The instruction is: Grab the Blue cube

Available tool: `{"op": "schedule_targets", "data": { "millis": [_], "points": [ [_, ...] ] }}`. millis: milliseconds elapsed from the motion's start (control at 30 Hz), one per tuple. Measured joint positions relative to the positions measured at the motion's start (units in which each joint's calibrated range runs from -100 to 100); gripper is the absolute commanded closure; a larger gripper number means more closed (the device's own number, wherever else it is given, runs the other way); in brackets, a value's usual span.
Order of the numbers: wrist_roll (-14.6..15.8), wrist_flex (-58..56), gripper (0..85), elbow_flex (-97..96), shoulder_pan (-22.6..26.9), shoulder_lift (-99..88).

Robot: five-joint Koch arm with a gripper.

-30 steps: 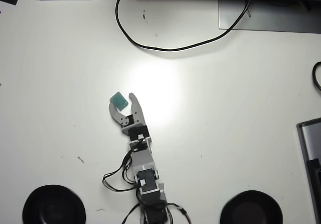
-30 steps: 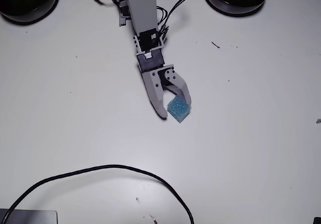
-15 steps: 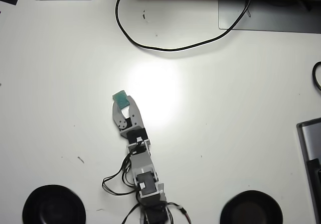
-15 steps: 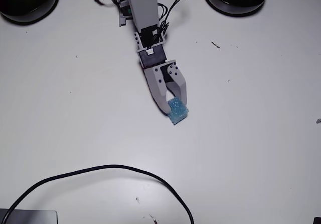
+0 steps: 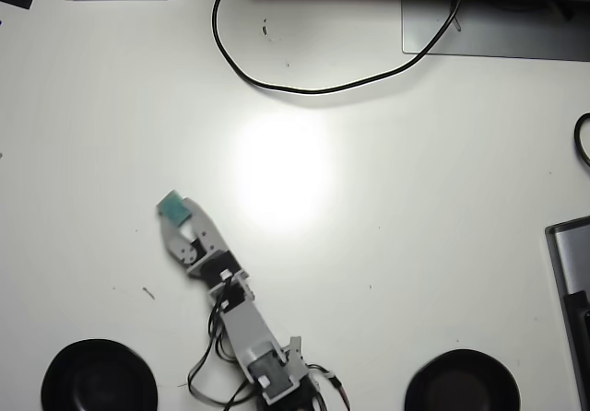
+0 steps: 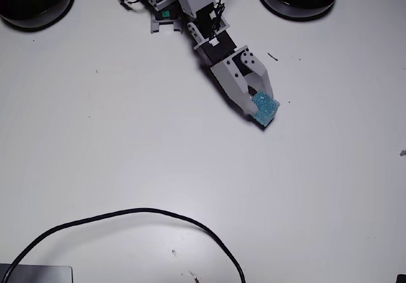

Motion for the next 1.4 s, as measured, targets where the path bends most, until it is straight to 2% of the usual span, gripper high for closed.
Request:
{"op": "schedule_targets", "data": {
  "millis": [300, 533, 900, 1400],
  "points": [
    [0.9, -8.6, 81.9, -0.1, 4.5, -15.4],
    [1.8, -17.5, 81.9, 0.5, 11.0, -28.7],
    [2.4, -27.4, 81.9, 12.0, 17.0, -31.1],
    [3.7, -39.4, 81.9, 22.2, 28.9, -32.4]
  ]
}}
